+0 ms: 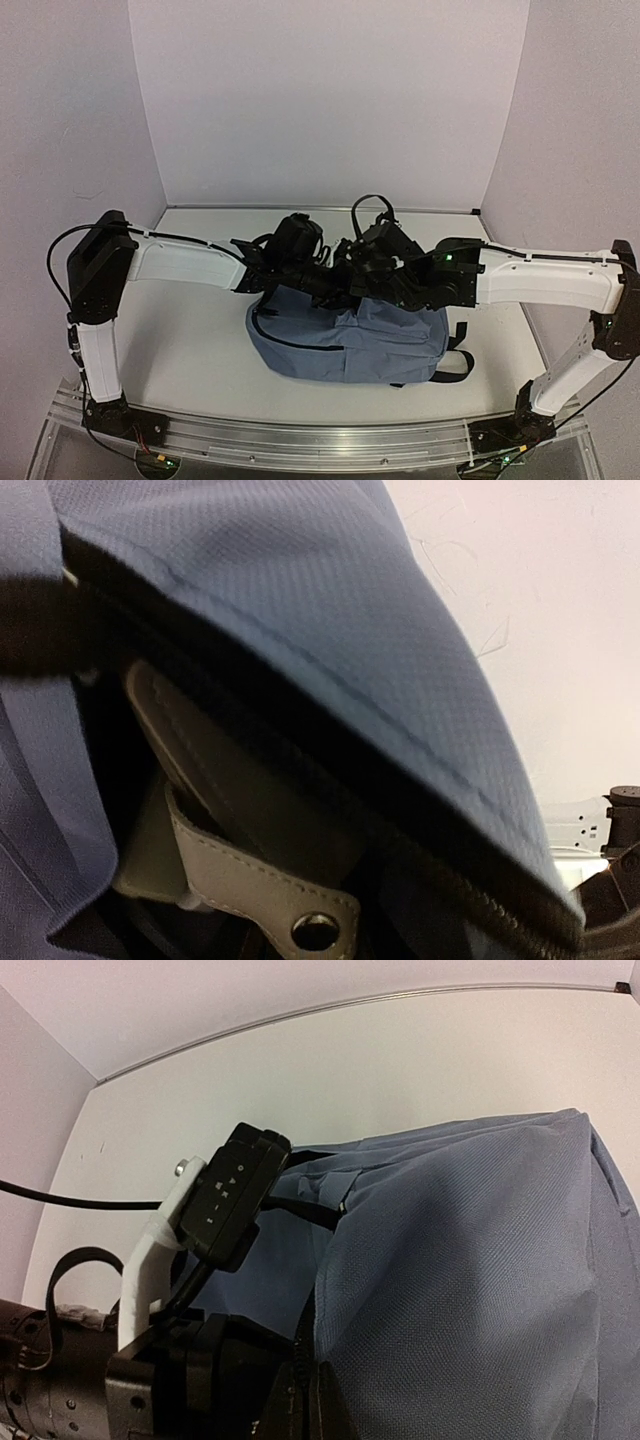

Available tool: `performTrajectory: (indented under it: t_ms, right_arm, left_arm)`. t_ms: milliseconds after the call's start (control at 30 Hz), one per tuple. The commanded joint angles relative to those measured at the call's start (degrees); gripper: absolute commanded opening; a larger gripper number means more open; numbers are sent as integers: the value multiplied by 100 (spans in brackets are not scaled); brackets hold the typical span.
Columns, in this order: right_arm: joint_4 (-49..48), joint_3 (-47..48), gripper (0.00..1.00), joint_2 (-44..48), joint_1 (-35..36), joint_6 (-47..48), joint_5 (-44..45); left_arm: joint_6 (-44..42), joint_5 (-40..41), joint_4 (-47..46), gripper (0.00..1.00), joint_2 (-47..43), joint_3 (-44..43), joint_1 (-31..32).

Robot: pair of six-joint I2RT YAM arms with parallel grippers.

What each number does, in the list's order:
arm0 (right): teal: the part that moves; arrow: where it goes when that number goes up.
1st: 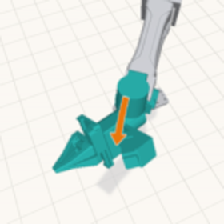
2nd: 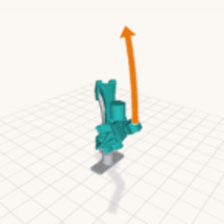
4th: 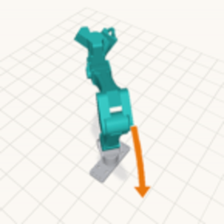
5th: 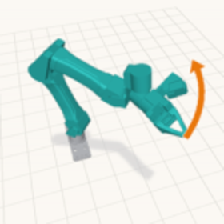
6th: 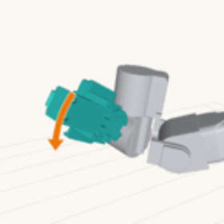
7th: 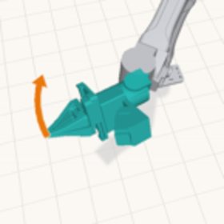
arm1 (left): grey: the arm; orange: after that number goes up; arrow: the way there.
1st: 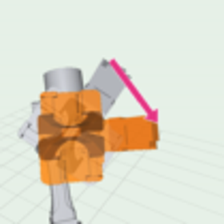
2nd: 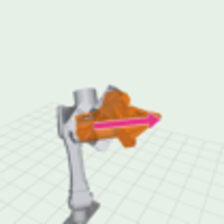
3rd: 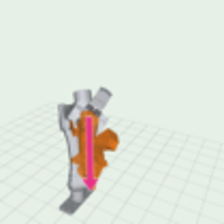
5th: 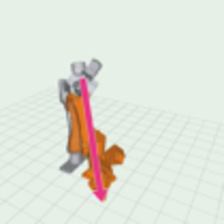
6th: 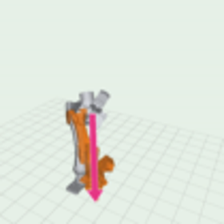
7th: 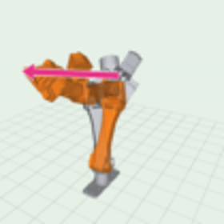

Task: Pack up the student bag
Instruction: Place the personal item in the student bag.

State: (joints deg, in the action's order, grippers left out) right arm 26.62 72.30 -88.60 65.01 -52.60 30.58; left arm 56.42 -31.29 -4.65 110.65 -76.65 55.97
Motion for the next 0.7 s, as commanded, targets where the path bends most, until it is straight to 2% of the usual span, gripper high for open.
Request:
performTrajectory:
  t_ms: [0, 133, 233, 500, 667]
  right_arm:
    - [-632, 161, 0, 321, 94, -69, 53]
    - [-632, 69, 0, 416, 93, -100, 112]
    - [-632, 54, 0, 440, 91, -118, 130]
    - [-637, -12, 0, 457, 92, -165, 86]
    - [-640, -66, 0, 468, 90, -220, 32]
  left_arm:
    - [-192, 273, -377, 30, -72, -170, 35]
    - [-522, 968, 160, 43, -674, 163, 29]
    - [-681, 1320, 613, 49, -972, 287, 28]
    - [-731, 1819, 1209, 46, -1054, 232, -34]
    - [-514, 1569, 712, 43, -1058, 417, -214]
